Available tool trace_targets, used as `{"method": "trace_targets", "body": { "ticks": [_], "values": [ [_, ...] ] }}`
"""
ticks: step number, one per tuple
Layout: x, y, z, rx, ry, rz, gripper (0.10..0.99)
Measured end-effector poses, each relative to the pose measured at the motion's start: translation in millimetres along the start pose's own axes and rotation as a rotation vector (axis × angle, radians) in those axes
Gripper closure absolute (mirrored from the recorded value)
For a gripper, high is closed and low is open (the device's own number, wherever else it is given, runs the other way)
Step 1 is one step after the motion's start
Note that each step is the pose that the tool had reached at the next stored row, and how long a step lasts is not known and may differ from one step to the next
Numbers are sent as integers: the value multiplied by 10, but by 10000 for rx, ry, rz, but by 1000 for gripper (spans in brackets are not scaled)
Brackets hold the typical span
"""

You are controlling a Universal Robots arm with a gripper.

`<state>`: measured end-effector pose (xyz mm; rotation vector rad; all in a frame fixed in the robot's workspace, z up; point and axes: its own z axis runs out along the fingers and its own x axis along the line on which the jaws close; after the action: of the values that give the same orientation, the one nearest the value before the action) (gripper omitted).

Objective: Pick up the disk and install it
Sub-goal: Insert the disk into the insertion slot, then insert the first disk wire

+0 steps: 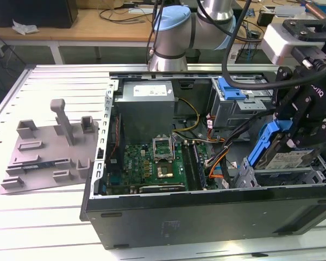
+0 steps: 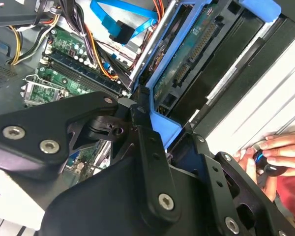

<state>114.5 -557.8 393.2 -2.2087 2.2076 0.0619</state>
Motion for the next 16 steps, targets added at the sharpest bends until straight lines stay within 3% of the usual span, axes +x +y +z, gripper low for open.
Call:
{"method": "trace_targets", "body": {
  "ticks": [3, 5, 16],
  "values": [
    [0, 0, 2, 0, -1, 0, 706],
    [0, 0, 3, 0, -1, 0, 580],
    [0, 0, 7, 0, -2, 0, 580]
  ]
}}
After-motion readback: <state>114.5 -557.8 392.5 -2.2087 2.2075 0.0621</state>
